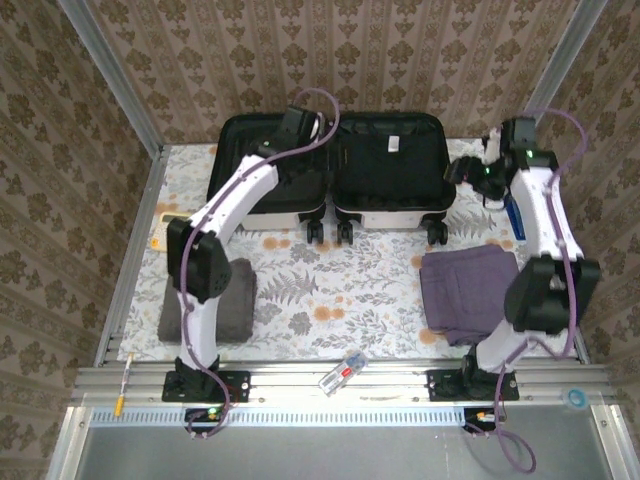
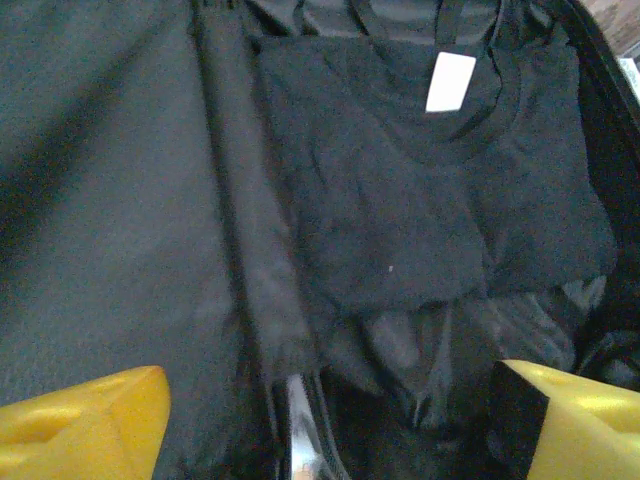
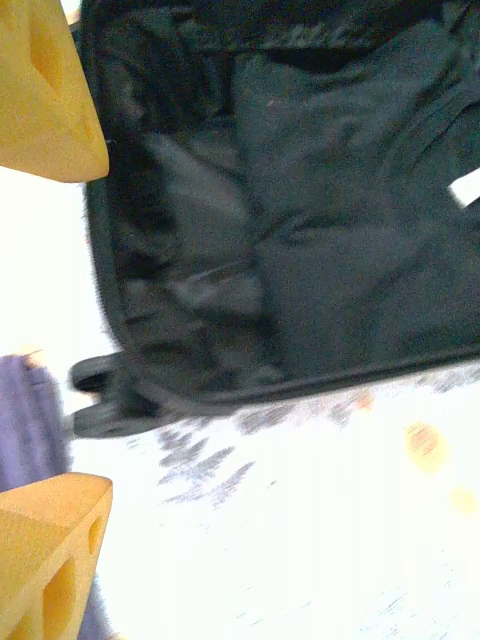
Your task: Pack the luggage
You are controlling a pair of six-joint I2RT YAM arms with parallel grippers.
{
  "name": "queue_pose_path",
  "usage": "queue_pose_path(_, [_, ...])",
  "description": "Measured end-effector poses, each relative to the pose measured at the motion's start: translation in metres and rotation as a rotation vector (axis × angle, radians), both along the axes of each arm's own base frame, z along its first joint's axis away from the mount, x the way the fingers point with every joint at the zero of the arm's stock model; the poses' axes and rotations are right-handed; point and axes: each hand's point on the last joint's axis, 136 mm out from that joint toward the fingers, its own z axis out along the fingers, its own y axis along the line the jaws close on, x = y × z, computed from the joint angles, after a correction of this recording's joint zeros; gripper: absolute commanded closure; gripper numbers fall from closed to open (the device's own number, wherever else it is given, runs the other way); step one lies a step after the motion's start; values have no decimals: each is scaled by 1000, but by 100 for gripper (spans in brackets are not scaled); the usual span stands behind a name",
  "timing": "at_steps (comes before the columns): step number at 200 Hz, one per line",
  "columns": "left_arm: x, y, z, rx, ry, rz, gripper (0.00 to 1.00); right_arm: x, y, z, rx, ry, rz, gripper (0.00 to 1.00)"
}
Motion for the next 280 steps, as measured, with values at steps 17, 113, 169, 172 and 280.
queue_pose_path(17, [-18,11,-1,-27,-8,18,13,-40,4,-17,9,29,-41,23])
queue_pose_path(113, [-84,40,-33,-72,44,24,14,-155,32,-140,97,311,-160,24])
queue_pose_path(169, [-119,18,-39,-72,56,-63,14,-162,63,-173,95,376,-83,27])
queue_pose_path(172, [-120,18,-40,-72,57,-66,14,-162,66,-175,92,378,-72,27])
queue_pose_path(280, [-168,-29,-71,-46,147,-213,15,-145,125,-166,62,320,113,21])
